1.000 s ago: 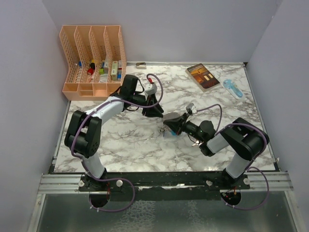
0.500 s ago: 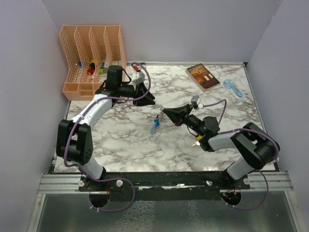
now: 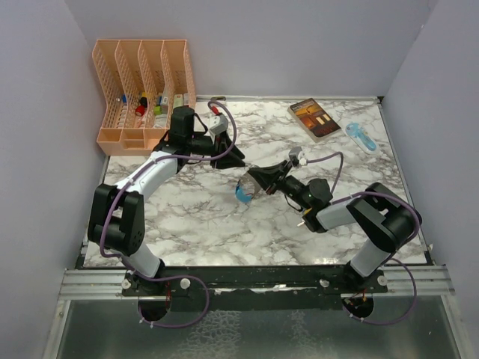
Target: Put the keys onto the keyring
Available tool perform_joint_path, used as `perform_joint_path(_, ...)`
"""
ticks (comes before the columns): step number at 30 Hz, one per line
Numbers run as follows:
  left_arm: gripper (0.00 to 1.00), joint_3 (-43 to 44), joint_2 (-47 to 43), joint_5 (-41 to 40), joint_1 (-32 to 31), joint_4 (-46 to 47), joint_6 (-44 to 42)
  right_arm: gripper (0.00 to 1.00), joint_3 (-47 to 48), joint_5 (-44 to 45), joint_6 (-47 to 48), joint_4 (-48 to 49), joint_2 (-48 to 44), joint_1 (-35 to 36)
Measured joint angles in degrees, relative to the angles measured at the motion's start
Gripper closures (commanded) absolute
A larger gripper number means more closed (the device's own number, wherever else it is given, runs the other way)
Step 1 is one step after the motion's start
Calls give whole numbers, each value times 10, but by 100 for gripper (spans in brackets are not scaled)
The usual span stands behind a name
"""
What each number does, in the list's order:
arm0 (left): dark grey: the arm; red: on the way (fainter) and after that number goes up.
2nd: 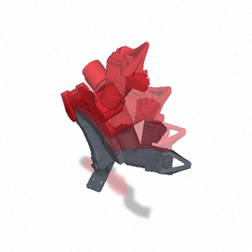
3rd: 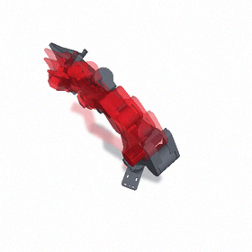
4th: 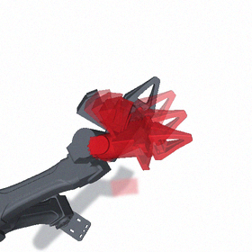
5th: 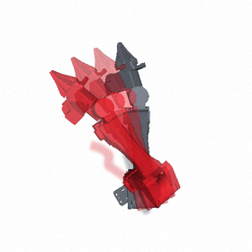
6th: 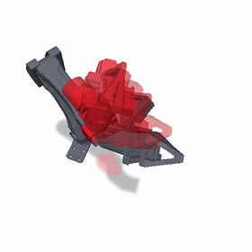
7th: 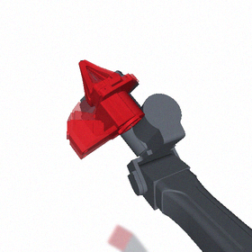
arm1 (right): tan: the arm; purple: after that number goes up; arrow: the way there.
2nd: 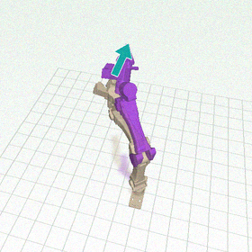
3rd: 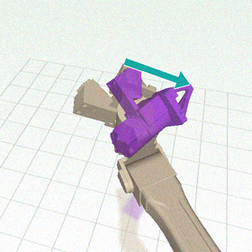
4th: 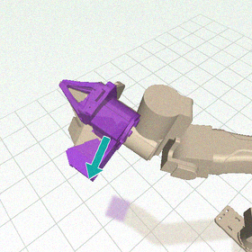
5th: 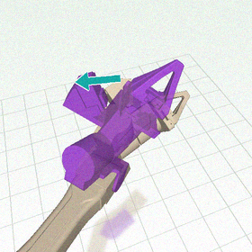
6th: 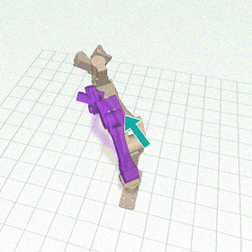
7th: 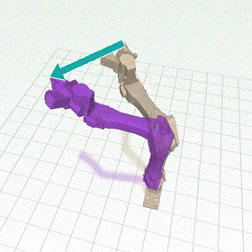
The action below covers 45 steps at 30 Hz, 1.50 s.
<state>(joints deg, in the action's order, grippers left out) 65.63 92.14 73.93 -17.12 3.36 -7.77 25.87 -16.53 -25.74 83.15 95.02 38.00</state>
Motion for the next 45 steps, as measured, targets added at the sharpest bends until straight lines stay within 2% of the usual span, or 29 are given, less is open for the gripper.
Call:
perform_joint_path(6,65,-21,0,1,0,39,25,99,4,0,0,0,18,3)
perform_joint_path(18,65,-22,22,0,3,34,9,99,8,0,-1,0,18,3)
perform_joint_path(31,73,-22,33,3,2,26,5,99,12,0,-8,0,18,6)
perform_joint_path(35,73,-22,33,9,2,25,6,99,12,0,-10,0,18,7)
perform_joint_path(39,64,-22,33,18,1,25,5,99,12,0,-10,0,18,8)
perform_joint_path(41,63,-22,33,22,0,25,5,99,12,0,-10,0,18,10)
perform_joint_path(43,65,-22,33,28,0,24,5,99,12,0,-10,0,18,11)
perform_joint_path(45,72,-22,36,36,-1,20,2,99,12,0,-10,0,17,10)
